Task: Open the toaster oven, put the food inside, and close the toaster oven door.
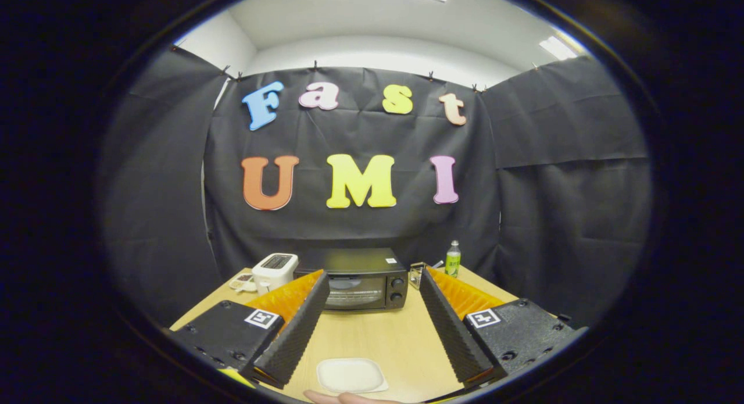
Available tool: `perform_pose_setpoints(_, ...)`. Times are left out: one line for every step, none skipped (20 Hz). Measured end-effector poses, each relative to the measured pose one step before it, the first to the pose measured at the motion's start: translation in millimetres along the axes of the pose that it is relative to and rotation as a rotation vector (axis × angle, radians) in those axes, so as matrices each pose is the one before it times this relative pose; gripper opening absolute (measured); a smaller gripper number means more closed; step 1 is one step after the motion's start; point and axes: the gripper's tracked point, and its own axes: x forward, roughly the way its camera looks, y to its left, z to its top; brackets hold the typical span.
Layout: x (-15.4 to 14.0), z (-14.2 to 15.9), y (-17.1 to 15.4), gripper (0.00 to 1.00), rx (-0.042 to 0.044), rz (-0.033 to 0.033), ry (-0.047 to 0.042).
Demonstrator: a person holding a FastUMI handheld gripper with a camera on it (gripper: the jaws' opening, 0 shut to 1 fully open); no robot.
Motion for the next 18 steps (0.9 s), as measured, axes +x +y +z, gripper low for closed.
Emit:
perform_pose_setpoints(-6.79,3.38,-2.67,1.0,0.00007,-0.00225,-0.01242)
perform_pose_setpoints(-5.79,2.08,1.27,1.0,-0.00908,0.00777,-0.00686)
perform_pose_setpoints(-4.95,0.9,2.27,1.0,-0.01592,0.01195,-0.00221)
perform_pose_setpoints(-4.89,-1.16,0.24,1.0,-0.0141,0.00189,-0.00265)
perform_pose_setpoints(-3.03,-1.86,-0.53,1.0,-0.01808,-0.0028,0.00036)
perform_pose_setpoints(-5.82,-0.67,1.99,1.0,-0.01392,0.00201,-0.00553)
perform_pose_setpoints(-5.02,-2.98,1.66,1.0,-0.00767,0.00488,-0.00034)
perform_pose_setpoints(-5.6,-6.35,4.53,1.0,-0.00637,0.0117,0.00633)
perform_pose_setpoints(-5.43,-4.19,3.43,1.0,-0.00537,0.01255,0.00482)
perform_pose_setpoints(-2.88,-2.18,2.71,1.0,-0.00018,0.00907,-0.00179)
perform_pose_setpoints(-2.45,-1.37,0.52,1.0,-0.0001,0.00716,-0.00181)
perform_pose_setpoints(-2.25,-0.92,-0.09,1.0,0.00338,-0.00095,-0.00057)
perform_pose_setpoints(-1.75,-1.25,-1.1,1.0,0.00399,0.00048,-0.00093)
perform_pose_setpoints(-0.82,-0.3,-0.37,1.0,0.0039,0.00012,0.00122)
perform_pose_setpoints(0.53,0.43,-0.87,1.0,0.00477,0.00078,0.00019)
perform_pose_setpoints(-0.03,1.33,-1.24,1.0,0.00476,0.00165,-0.00032)
perform_pose_setpoints(-0.35,0.92,-1.4,1.0,0.00839,-0.0023,-0.00051)
perform_pose_setpoints(0.11,0.49,-1.24,1.0,0.00956,0.00104,0.0023)
